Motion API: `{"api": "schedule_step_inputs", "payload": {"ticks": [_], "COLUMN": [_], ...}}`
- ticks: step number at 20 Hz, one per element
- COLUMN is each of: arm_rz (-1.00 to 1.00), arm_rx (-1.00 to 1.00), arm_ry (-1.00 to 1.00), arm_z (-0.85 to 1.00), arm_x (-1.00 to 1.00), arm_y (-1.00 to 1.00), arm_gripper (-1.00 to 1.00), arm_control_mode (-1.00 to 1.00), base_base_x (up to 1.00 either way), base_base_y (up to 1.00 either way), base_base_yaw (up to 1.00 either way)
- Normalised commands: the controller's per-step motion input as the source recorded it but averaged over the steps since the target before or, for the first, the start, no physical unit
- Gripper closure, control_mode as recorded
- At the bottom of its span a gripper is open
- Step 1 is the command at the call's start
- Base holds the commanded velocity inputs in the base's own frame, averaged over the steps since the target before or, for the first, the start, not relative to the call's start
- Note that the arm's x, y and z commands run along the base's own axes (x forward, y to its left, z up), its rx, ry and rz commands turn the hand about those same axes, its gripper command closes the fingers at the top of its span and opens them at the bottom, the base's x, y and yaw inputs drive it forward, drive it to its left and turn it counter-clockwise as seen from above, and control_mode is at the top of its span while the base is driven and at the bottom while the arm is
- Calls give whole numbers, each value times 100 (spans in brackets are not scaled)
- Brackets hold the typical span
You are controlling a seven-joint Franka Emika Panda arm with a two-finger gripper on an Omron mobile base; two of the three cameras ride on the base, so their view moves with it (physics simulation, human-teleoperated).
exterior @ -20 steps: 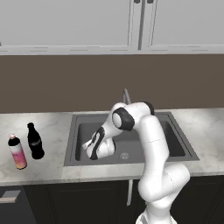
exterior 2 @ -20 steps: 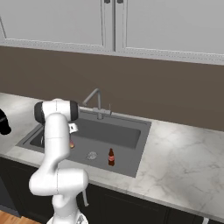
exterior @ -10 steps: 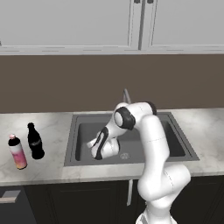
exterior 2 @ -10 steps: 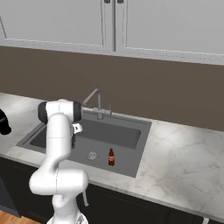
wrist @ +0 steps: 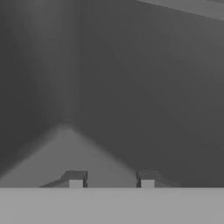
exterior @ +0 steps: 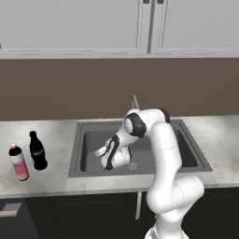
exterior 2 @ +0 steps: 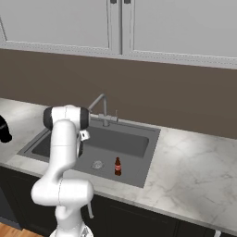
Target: Place the large bottle from the dining counter next to the other large bottle outside the sink, and place the small bottle from the dining counter next to the other small bottle inside the sink.
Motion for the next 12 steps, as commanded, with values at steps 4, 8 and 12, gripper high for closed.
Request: {"api": "schedule_step_inputs", "payload": {"ticks": [4, 8, 12], "arm_rz": [0, 0, 0], "arm_rx": [5, 6, 8], "arm_ry": [-8, -7, -8], "arm_z": [-6, 0, 5], "arm_x": [-40, -52, -22], "arm_y": [-22, -8, 0], "arm_gripper": [-100, -100, -100], "arm_control_mode": [-100, -100, -100], "base_base_x": [0, 0, 0], "base_base_y": [0, 0, 0], "base_base_yaw": [0, 0, 0]}}
